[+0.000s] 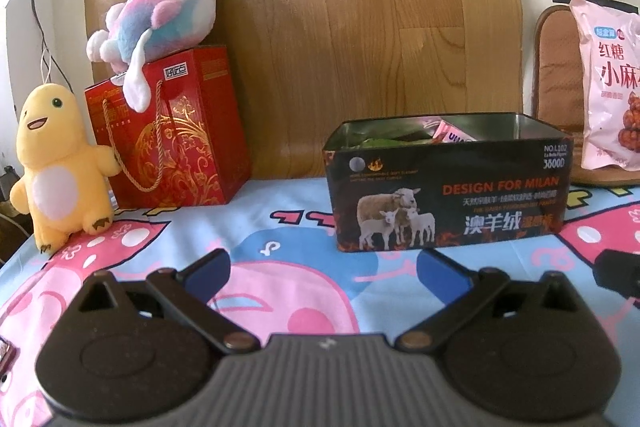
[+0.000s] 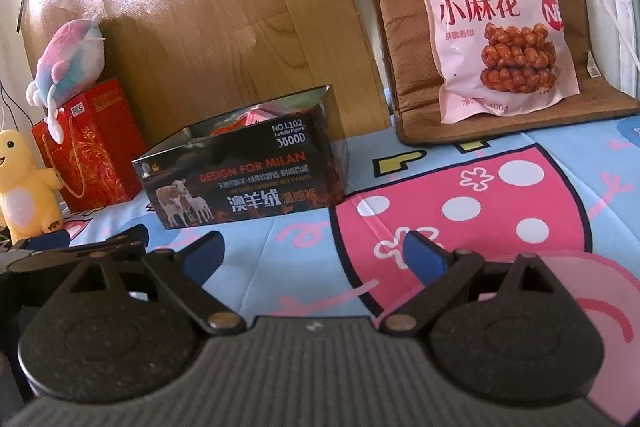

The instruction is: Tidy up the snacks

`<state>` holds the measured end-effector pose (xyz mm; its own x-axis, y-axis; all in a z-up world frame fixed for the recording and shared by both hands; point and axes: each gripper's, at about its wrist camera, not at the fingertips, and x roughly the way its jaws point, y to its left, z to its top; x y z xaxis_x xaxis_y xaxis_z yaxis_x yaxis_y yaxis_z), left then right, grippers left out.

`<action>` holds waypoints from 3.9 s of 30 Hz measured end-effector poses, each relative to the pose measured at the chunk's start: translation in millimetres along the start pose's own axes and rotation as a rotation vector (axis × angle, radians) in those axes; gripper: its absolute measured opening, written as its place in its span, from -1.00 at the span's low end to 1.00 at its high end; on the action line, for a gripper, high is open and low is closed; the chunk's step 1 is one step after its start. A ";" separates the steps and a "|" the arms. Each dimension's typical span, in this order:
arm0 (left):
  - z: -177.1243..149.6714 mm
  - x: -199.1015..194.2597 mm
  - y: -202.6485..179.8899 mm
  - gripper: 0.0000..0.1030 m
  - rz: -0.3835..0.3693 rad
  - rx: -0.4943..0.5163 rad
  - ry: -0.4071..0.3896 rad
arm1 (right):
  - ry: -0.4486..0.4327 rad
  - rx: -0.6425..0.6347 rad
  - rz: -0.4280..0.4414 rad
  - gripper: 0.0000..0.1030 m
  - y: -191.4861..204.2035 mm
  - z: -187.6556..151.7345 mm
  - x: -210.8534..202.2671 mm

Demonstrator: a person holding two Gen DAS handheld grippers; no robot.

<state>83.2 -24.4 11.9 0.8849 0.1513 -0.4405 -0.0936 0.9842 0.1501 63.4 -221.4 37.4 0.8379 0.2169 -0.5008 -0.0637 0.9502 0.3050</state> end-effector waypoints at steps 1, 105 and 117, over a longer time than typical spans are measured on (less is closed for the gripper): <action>0.0 -0.3 0.0 1.00 -0.001 -0.001 -0.001 | 0.000 0.000 0.001 0.89 0.0 0.0 0.1; -0.5 3.5 2.8 1.00 -0.036 -0.028 0.041 | -0.001 -0.009 0.028 0.89 0.4 1.7 1.0; 0.1 4.8 4.1 1.00 -0.031 -0.041 0.045 | -0.002 -0.009 0.030 0.89 0.7 1.1 0.6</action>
<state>87.1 -19.6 10.4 0.8665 0.1236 -0.4836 -0.0857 0.9913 0.0997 64.6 -220.8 38.2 0.8369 0.2445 -0.4898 -0.0935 0.9454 0.3122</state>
